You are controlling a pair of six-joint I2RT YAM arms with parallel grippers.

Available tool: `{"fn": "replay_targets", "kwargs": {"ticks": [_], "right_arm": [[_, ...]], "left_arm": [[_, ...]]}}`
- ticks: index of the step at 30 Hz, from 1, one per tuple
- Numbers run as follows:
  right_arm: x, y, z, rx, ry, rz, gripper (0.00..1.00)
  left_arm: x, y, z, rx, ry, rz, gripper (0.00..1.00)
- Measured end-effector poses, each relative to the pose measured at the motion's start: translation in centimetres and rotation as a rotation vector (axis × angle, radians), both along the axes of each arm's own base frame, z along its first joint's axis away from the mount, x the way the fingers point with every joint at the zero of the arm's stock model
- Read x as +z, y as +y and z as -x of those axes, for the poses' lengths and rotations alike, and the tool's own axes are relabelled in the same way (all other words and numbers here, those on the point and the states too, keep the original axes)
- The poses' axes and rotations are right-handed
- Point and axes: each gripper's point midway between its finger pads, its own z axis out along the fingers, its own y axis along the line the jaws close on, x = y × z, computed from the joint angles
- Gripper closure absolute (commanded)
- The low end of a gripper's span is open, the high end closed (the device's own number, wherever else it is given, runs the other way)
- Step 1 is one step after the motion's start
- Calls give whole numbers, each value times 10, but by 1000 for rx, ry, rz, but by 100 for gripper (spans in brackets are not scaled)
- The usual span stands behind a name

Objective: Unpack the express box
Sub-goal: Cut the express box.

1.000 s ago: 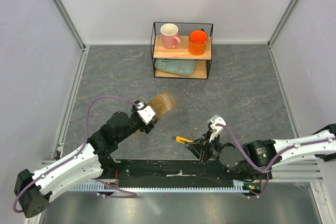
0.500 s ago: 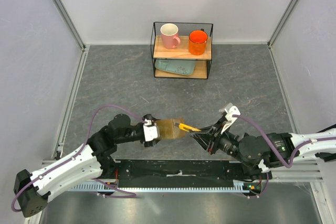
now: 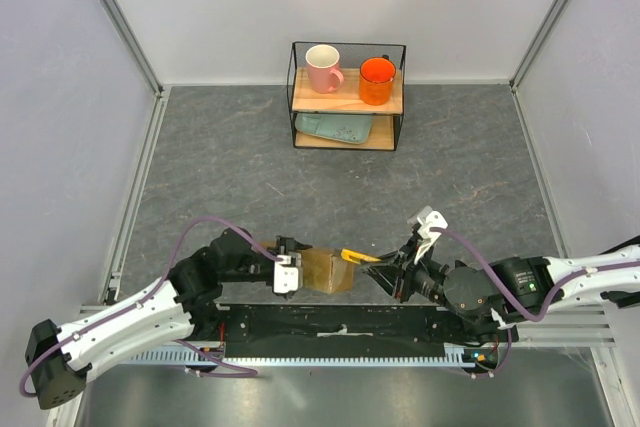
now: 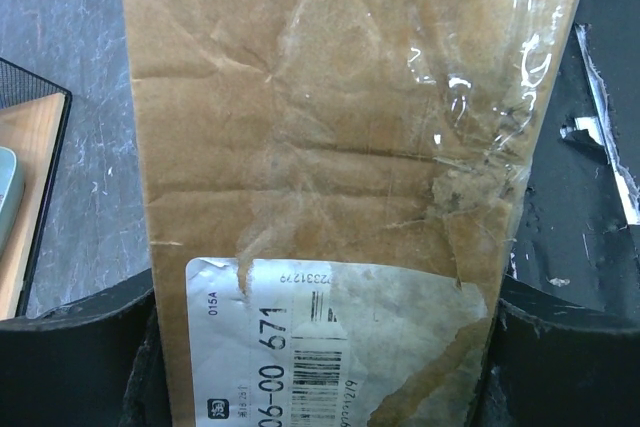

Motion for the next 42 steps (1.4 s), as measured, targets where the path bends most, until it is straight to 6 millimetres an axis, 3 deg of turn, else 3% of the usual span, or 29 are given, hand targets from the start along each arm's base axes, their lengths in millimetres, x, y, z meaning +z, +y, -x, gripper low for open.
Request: {"fn": "replay_targets", "kwargs": {"ticks": [12,23,42], "right_arm": [[-15,1,2,-13,47,-21,100],[-16,0,3,-11,72,-39,100],[-20,-1,2,-21,73,-34,100]], "left_arm": [[-11,5,-9,59,-14,-27,98],[-16,10,-25,143,-49,-31,98],[-12,8,-25,146,-46,-9,98]]}}
